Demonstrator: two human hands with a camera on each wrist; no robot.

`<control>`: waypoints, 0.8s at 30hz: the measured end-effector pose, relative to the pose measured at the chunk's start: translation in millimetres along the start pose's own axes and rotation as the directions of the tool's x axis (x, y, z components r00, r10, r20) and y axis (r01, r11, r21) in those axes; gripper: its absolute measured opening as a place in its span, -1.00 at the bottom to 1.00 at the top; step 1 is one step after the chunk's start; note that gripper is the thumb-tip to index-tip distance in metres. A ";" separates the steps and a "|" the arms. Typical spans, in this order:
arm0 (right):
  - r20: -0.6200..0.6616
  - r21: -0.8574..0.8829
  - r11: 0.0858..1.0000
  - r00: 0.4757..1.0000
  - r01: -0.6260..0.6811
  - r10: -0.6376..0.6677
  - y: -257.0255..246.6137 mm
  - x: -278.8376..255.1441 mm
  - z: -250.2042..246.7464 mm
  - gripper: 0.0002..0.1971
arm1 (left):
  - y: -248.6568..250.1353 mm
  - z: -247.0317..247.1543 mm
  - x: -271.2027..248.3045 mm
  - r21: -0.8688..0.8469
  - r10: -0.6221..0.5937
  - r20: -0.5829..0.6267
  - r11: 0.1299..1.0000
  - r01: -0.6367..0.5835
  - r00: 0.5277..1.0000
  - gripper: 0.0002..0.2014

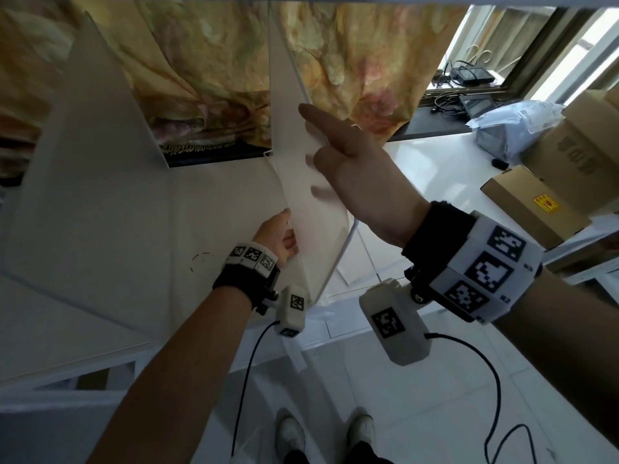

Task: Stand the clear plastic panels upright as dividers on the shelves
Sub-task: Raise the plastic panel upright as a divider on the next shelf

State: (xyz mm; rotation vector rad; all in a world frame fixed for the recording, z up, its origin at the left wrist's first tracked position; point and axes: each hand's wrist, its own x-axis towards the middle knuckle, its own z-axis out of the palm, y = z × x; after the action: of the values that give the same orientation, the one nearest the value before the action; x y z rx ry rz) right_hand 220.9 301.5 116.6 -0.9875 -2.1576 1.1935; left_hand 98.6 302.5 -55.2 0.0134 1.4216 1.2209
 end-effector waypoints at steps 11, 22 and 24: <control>-0.006 0.009 1.000 1.000 0.009 -0.009 -1.5 -0.4 4.0 -0.44 | -1.0 -14.9 10.6 -0.010 0.083 -0.036 0.996 -0.084 0.996 -0.81; -0.007 0.017 1.000 1.000 -0.005 0.005 -1.2 -3.0 6.1 -0.44 | -13.2 -11.7 11.7 0.055 0.090 0.130 0.994 -0.098 0.987 -0.74; -0.002 0.018 1.000 1.000 -0.005 0.005 -2.1 -2.4 5.8 -0.44 | -12.1 -12.6 11.6 0.049 0.110 0.136 0.992 -0.118 0.985 -0.75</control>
State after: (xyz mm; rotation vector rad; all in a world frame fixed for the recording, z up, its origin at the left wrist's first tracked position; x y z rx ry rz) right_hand 217.6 295.8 115.3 -0.9863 -2.1405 1.2114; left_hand 93.4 296.4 -74.6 0.2147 1.3534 1.2487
